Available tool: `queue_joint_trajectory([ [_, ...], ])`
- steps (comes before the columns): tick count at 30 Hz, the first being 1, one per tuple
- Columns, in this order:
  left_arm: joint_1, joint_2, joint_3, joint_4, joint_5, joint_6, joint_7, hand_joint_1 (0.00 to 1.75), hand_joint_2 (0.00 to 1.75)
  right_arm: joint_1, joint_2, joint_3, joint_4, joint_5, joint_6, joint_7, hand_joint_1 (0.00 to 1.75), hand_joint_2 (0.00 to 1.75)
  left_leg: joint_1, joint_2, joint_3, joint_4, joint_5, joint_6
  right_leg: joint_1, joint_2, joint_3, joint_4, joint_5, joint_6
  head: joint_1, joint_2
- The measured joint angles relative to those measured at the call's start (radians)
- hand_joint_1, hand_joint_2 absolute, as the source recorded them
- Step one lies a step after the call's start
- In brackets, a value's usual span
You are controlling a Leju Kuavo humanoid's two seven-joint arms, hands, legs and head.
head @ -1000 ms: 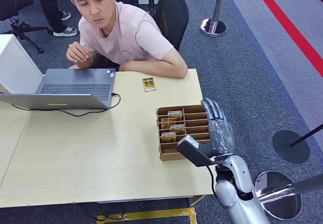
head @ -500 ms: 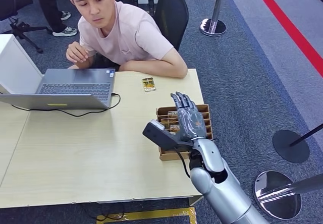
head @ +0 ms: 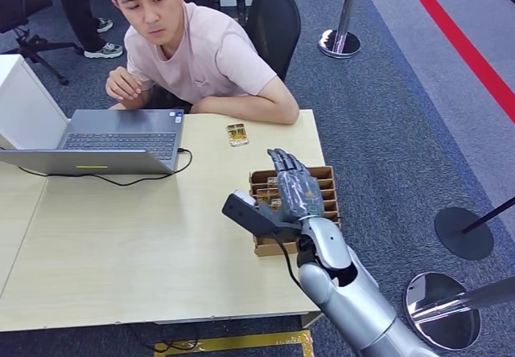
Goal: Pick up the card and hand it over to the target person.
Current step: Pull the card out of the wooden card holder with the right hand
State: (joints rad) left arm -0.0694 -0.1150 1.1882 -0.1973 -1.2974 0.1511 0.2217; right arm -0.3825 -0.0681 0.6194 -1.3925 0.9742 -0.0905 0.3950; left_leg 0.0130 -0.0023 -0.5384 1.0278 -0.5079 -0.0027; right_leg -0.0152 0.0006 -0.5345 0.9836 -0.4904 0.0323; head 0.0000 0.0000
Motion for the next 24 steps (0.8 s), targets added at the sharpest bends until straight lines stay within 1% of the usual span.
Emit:
queue_joint_trajectory([
  [2, 0.000, 0.000, 0.001, 0.000, 0.000, 0.001, 0.002, 0.00, 0.00, 0.002, -0.003, -0.003, 0.001, -0.001, -0.002, 0.003, 0.56, 1.75, 0.000, -0.001, 0.000, 0.001, -0.001, 0.000, 0.000, -0.001, 0.000, 0.002, -0.001, 0.001, 0.000, 0.000],
  [7, 0.002, 0.001, 0.001, 0.000, -0.001, 0.002, -0.001, 0.00, 0.00, 0.005, -0.012, -0.012, -0.002, -0.004, -0.005, 0.009, 0.60, 1.75, 0.000, -0.002, -0.001, 0.002, -0.001, 0.000, 0.000, -0.002, -0.001, 0.002, -0.002, 0.001, 0.000, 0.000],
  [14, 0.003, 0.003, 0.000, 0.000, -0.003, 0.001, -0.003, 0.00, 0.00, 0.014, -0.023, -0.027, -0.006, -0.007, -0.005, 0.015, 0.62, 1.75, 0.000, -0.002, -0.001, 0.002, -0.001, 0.000, 0.000, -0.002, -0.001, 0.002, -0.002, 0.001, 0.000, 0.000],
  [20, 0.002, 0.002, -0.001, 0.000, -0.004, 0.000, -0.008, 0.00, 0.00, 0.014, -0.040, -0.033, -0.013, 0.001, -0.008, 0.010, 0.59, 1.75, 0.000, -0.003, -0.001, 0.003, -0.002, -0.001, 0.000, -0.002, -0.001, 0.003, -0.003, 0.001, 0.000, 0.000],
  [24, 0.002, 0.002, -0.001, 0.000, -0.004, 0.000, -0.007, 0.00, 0.00, 0.014, -0.046, -0.037, -0.011, 0.003, -0.008, 0.006, 0.62, 1.75, 0.000, -0.003, -0.001, 0.002, -0.002, 0.000, 0.000, -0.002, -0.001, 0.003, -0.003, 0.001, 0.000, 0.000],
])
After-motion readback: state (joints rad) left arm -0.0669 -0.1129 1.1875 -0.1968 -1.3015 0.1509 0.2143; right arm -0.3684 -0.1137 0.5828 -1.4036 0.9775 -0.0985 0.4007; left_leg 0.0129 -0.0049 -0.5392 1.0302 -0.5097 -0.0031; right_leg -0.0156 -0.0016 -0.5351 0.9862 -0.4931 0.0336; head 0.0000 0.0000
